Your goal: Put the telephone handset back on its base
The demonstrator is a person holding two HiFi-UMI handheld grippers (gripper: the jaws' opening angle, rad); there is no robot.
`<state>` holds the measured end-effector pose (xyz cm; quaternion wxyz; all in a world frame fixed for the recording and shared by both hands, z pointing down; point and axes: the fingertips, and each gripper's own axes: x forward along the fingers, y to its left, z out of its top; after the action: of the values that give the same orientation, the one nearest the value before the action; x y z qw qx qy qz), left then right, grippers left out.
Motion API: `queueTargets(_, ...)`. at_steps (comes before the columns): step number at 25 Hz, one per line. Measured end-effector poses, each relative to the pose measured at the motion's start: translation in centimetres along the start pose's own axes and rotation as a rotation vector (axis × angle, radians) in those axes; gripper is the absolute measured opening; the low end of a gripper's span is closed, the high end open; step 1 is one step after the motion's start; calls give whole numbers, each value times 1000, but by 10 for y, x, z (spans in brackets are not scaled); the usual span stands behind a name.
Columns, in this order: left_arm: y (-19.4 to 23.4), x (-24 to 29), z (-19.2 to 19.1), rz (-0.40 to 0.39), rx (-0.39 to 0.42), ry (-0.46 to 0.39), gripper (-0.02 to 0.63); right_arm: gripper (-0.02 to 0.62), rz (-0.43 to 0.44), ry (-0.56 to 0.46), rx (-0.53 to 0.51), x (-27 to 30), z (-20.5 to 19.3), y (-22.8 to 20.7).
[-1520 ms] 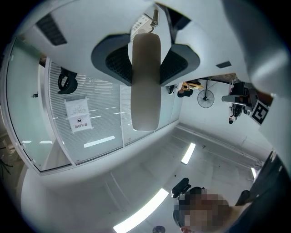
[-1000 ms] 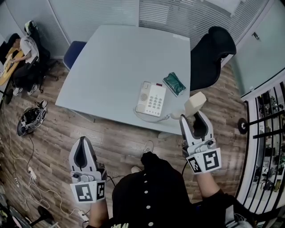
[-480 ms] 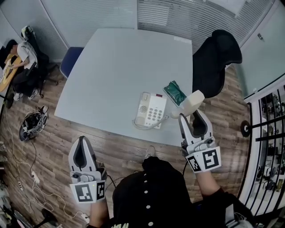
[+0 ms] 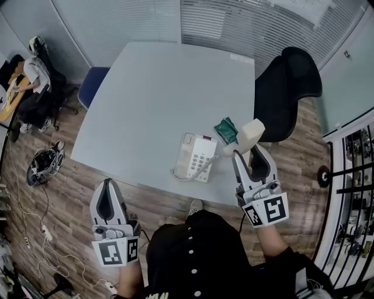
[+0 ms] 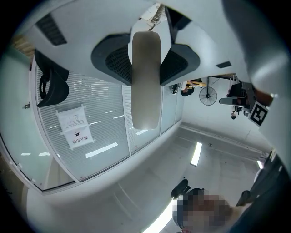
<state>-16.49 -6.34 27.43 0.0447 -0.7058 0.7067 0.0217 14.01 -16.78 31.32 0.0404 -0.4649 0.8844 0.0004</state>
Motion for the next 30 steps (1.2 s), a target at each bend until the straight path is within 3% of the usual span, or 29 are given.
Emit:
queueTargets(12,0,12,-12,6,-8,28,14,210,-1,22,14,11,-10,-10)
queueTargets(30,40,95,-21,-244,-59,21,14,210,-227,59,-36,29,-5,12)
